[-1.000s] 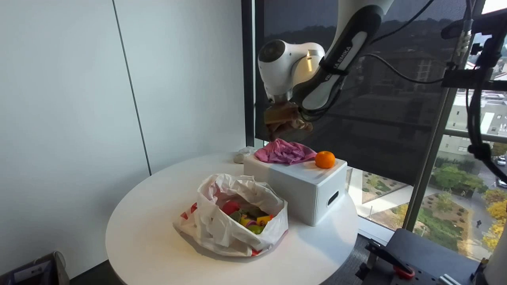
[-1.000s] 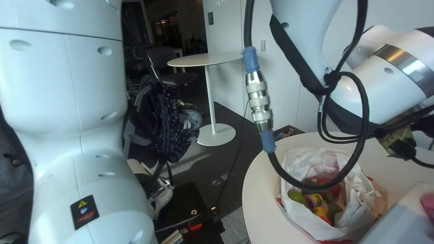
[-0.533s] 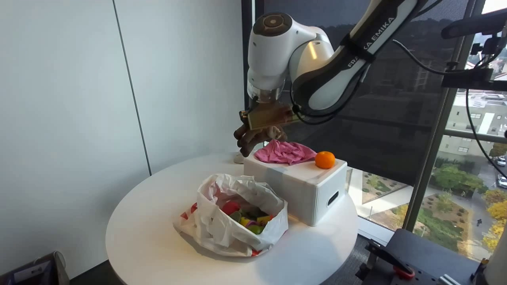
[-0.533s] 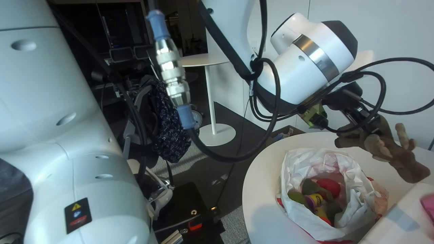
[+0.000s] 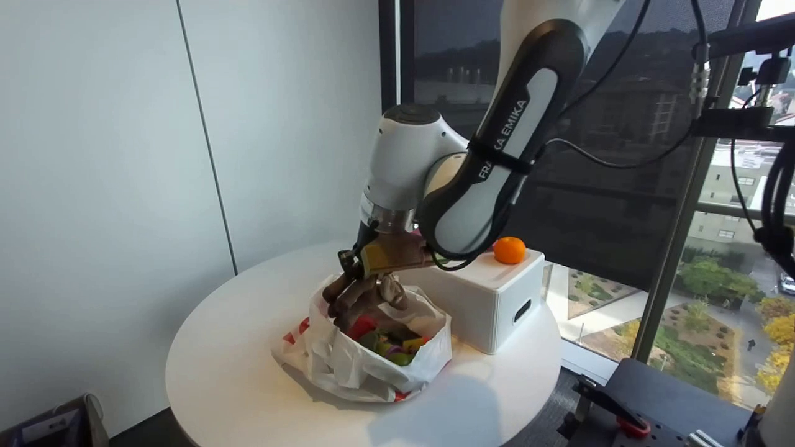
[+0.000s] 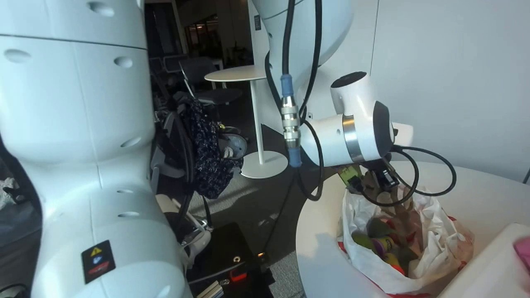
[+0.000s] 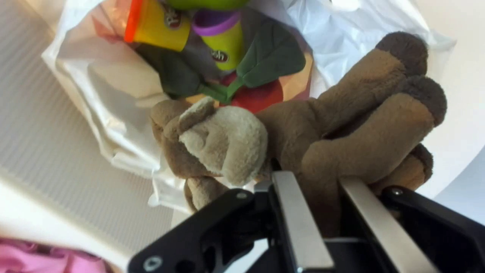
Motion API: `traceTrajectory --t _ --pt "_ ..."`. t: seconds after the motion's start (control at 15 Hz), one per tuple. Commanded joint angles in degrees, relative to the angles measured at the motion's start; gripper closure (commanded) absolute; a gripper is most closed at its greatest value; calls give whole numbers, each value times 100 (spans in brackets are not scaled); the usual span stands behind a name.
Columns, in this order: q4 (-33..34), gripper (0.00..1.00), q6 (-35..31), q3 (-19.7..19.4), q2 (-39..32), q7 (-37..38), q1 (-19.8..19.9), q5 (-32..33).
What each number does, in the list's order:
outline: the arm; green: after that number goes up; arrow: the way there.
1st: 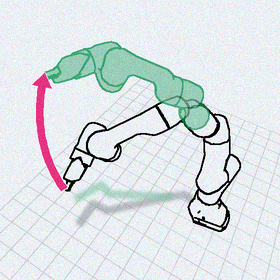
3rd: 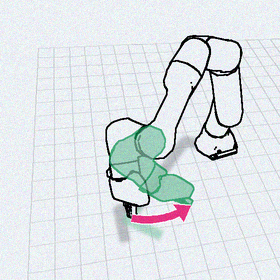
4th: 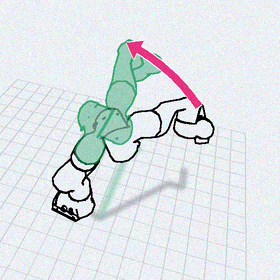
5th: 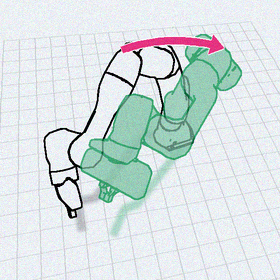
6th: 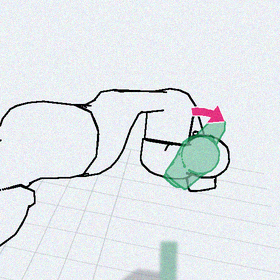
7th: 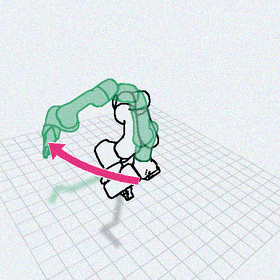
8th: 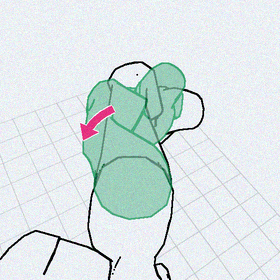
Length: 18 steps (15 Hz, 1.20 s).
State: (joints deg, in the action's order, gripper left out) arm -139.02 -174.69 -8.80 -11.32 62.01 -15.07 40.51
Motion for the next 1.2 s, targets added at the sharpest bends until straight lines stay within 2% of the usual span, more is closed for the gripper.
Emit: traceTrajectory --t 0.0,0.2,0.27,0.33,0.4,0.47,0.6,0.73,0.93,1.13 --pt "78 91 -625 1523 -947 -1329 1185 -1633" --pt "401 91 -400 2896 -1608 -2391 2251 -2972" --pt "533 91 -67 3335 -1564 -2522 2754 -3034" --pt "591 90 79 3433 -1508 -2558 3027 -2969" --pt "623 90 104 3189 -1377 -3271 2724 -3888" --pt "629 90 200 3066 -1182 -3403 2727 -4093" --pt "644 91 285 2427 -813 -3842 2372 -4495" --pt "706 91 547 1770 -599 -3967 2002 -4571" --pt "903 91 1080 1102 -735 -3945 1534 -4338" --pt "1046 91 1398 927 -976 -4003 1259 -4347"
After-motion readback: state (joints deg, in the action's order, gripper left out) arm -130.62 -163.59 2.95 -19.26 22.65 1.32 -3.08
